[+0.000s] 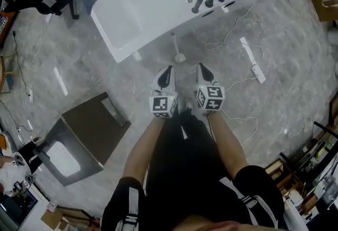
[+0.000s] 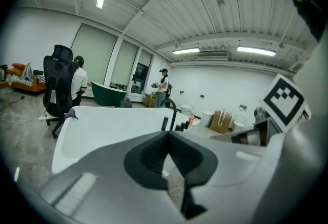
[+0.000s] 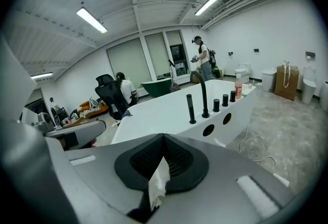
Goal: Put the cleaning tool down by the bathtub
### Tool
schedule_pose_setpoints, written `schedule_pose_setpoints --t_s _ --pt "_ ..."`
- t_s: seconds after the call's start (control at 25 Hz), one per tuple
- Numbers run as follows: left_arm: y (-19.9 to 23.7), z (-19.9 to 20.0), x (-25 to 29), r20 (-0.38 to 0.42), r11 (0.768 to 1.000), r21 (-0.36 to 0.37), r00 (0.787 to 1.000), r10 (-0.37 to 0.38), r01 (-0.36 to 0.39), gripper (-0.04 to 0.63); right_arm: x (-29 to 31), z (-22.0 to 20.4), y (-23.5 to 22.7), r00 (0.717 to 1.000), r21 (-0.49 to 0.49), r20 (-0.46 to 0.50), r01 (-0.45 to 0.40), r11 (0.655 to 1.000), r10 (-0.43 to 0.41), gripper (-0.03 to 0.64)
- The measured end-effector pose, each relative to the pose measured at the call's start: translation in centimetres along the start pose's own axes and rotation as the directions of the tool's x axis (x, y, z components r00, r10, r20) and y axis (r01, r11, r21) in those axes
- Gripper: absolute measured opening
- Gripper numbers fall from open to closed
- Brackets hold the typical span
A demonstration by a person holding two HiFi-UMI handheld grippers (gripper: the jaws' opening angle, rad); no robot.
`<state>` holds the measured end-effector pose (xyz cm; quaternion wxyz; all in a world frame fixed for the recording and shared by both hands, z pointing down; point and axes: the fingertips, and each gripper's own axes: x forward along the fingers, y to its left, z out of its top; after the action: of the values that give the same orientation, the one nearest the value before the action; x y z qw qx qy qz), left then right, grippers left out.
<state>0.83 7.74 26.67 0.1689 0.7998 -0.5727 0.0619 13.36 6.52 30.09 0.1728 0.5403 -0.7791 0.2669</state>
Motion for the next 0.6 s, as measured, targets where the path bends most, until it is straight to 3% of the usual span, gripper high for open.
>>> schedule_pose_setpoints --t_s 0.32,0.6 --pt "-2.4 4.8 -4.7 0.084 0.997 0.0 0.994 0.074 -0.074 0.008 -7.4 3.6 1.9 0.993 -0.071 0.092 -0.067 0.995 0.073 -0.002" --pt "-4.7 7.7 -9.0 0.121 0.997 0.02 0.99 0.078 -0.081 0.009 -13.5 5.5 4.1 0.982 -0.101 0.143 -0.113 0.988 0.126 -0.002"
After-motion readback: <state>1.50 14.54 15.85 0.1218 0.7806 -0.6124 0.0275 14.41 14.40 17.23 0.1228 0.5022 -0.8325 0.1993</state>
